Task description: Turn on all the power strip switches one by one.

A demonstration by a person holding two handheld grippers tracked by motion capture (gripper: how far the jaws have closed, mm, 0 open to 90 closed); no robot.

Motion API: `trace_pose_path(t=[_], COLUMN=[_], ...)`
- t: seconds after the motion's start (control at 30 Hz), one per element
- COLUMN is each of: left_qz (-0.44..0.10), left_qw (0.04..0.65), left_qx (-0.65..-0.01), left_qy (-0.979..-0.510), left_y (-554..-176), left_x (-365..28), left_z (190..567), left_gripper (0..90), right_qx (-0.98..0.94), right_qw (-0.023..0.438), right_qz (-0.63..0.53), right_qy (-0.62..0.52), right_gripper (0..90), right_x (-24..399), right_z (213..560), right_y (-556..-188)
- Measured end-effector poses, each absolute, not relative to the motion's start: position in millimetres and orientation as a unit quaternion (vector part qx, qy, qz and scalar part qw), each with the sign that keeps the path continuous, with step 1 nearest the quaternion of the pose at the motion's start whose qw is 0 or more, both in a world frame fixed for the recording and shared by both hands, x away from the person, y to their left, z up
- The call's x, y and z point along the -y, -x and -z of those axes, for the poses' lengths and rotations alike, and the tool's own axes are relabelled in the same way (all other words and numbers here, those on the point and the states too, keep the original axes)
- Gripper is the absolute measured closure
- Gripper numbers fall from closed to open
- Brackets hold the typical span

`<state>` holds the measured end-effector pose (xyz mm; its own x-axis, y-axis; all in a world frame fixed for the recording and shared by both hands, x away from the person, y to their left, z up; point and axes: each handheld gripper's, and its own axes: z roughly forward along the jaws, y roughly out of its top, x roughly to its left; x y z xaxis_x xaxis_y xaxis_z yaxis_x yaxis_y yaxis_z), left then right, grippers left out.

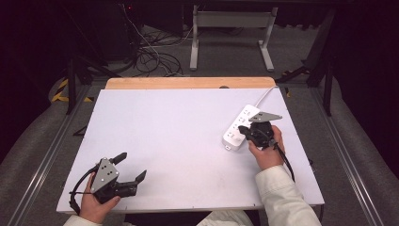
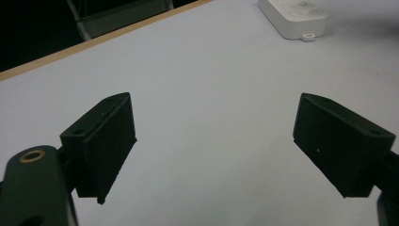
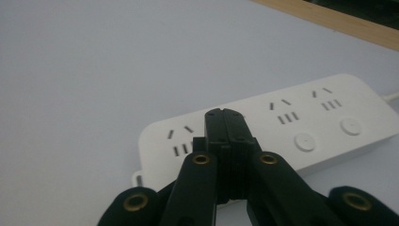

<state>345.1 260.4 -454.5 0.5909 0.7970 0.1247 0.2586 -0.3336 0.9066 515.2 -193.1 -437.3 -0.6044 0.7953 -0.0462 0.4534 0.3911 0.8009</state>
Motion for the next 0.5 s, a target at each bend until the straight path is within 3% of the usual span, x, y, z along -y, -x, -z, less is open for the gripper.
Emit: trace_pose_path(t=[0.5], left_qz=[-0.292], left_qw=[0.462], left_qx=[-0.346], left_qy=[-0.762], left_y=[-344.1], left_x=[-260.3], left_z=[454.7], left_gripper=[13.8], right_qx=[-0.799], right_qw=[0.225], right_qz=[-0.372], right_qy=[-0.416], right_gripper=[90.0], right_x=[199.0], right_z=[448.5], right_y=[-534.6])
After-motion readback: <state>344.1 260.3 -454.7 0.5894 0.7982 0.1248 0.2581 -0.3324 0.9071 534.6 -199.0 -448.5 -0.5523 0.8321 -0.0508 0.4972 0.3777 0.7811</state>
